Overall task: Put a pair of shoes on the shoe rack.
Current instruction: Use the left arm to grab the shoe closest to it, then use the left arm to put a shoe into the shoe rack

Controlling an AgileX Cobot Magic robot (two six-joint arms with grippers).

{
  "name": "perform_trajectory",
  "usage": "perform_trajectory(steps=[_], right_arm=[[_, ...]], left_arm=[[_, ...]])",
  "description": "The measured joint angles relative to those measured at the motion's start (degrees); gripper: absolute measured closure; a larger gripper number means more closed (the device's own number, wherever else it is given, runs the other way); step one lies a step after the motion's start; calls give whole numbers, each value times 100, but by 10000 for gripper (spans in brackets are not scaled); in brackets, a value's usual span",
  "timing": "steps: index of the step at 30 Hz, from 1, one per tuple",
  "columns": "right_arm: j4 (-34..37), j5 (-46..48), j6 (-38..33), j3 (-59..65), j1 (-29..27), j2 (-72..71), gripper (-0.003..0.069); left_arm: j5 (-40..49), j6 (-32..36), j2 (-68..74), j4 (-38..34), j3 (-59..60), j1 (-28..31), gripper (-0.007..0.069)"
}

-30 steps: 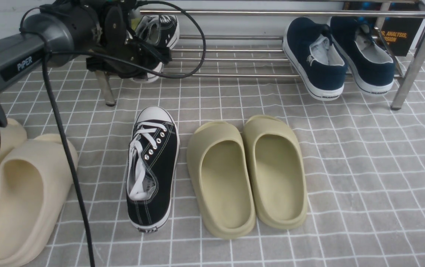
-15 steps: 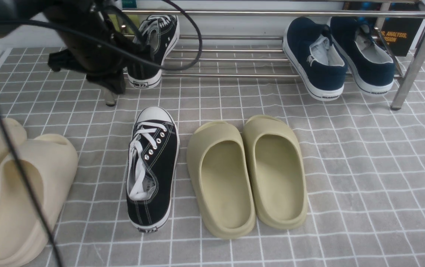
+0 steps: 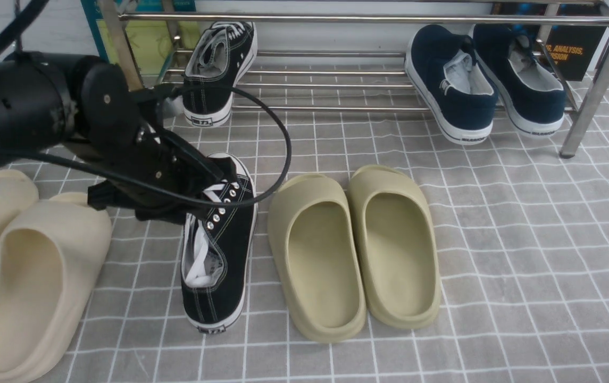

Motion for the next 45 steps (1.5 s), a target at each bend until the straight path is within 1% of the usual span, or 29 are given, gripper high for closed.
perform_trajectory(steps=[1, 2, 3, 4, 6, 8, 9, 11, 16, 17, 19, 20, 23, 26, 28, 30, 32, 33, 34, 35, 39, 41, 42, 43, 44, 45], right_arm=[[0, 0, 0, 0, 0, 0, 419], [0, 0, 0, 0, 0, 0, 419], [0, 0, 0, 0, 0, 0, 419], [0, 0, 0, 0, 0, 0, 419], [0, 0, 0, 0, 0, 0, 419], [0, 0, 0, 0, 0, 0, 419], [0, 0, 0, 0, 0, 0, 419], [0, 0, 0, 0, 0, 0, 419], [0, 0, 0, 0, 0, 0, 419], [0, 0, 0, 0, 0, 0, 419], [0, 0, 0, 0, 0, 0, 419], [0, 0, 0, 0, 0, 0, 419], [0, 0, 0, 0, 0, 0, 419], [0, 0, 0, 0, 0, 0, 419], [0, 0, 0, 0, 0, 0, 419], [0, 0, 0, 0, 0, 0, 419], [0, 0, 0, 0, 0, 0, 419], [0, 0, 0, 0, 0, 0, 419], [0, 0, 0, 0, 0, 0, 419], [0, 0, 0, 0, 0, 0, 419], [0, 0, 0, 0, 0, 0, 419], [0, 0, 0, 0, 0, 0, 419], [0, 0, 0, 0, 0, 0, 419], [0, 0, 0, 0, 0, 0, 419], [0, 0, 0, 0, 0, 0, 419], [0, 0, 0, 0, 0, 0, 419]], left_arm=[[0, 0, 40, 21, 0, 0, 270], [0, 0, 50, 28, 0, 0, 270], [-16, 0, 143, 69, 0, 0, 211], [-29, -5, 257, 102, 0, 0, 171], [-35, -17, 488, 108, 0, 0, 151], [-35, -22, 597, 108, 0, 0, 155], [-42, -22, 745, 97, 0, 0, 176], [-109, -22, 862, 60, 0, 0, 261], [-171, -98, 881, 19, 0, 0, 577], [-162, -90, 881, 25, 0, 0, 592], [-119, -63, 853, 18, -20, 0, 583], [52, -2, 787, -19, -77, -4, 572], [578, 176, 613, -34, -361, -4, 570], [1375, 590, 477, -106, -1175, -4, 570], [1523, 687, 477, -127, -1429, -4, 570], [1831, 825, 594, -166, -2062, -4, 570], [1969, 883, 901, -166, -2808, -4, 570], [1977, 891, 935, -166, -2868, -4, 570], [2039, 896, 1210, -166, -3315, -4, 570], [2053, 896, 1254, -166, -3380, -4, 570], [2457, 908, 2413, -166, -5022, -4, 570], [2563, 901, 2724, -166, -5384, -4, 570], [2655, 887, 3071, -166, -5938, -4, 570], [2681, 887, 3207, -166, -6069, -4, 570], [2709, 885, 3542, -154, -6611, -4, 570], [2709, 880, 3723, -142, -6823, -4, 570]])
